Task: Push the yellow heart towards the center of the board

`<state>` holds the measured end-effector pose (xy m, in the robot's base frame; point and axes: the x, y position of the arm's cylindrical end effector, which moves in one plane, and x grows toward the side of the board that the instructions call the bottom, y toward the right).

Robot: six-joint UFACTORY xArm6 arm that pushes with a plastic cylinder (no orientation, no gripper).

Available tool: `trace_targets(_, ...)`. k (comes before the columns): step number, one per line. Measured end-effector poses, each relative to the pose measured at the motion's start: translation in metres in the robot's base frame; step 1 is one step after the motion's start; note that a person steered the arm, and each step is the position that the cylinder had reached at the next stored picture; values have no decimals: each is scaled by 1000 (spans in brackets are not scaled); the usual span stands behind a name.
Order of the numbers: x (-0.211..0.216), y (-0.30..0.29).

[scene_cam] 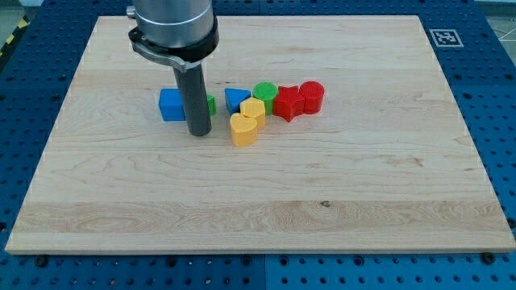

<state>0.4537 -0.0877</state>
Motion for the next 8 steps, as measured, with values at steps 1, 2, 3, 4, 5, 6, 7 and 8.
trace_targets(1,-3,1)
trace_targets(2,1,12)
trace_targets(3,20,16)
trace_targets(4,21,14)
trace_targets(5,24,32)
trace_targets(6,16,45)
trace_targets(7,17,62)
trace_targets(8,30,104)
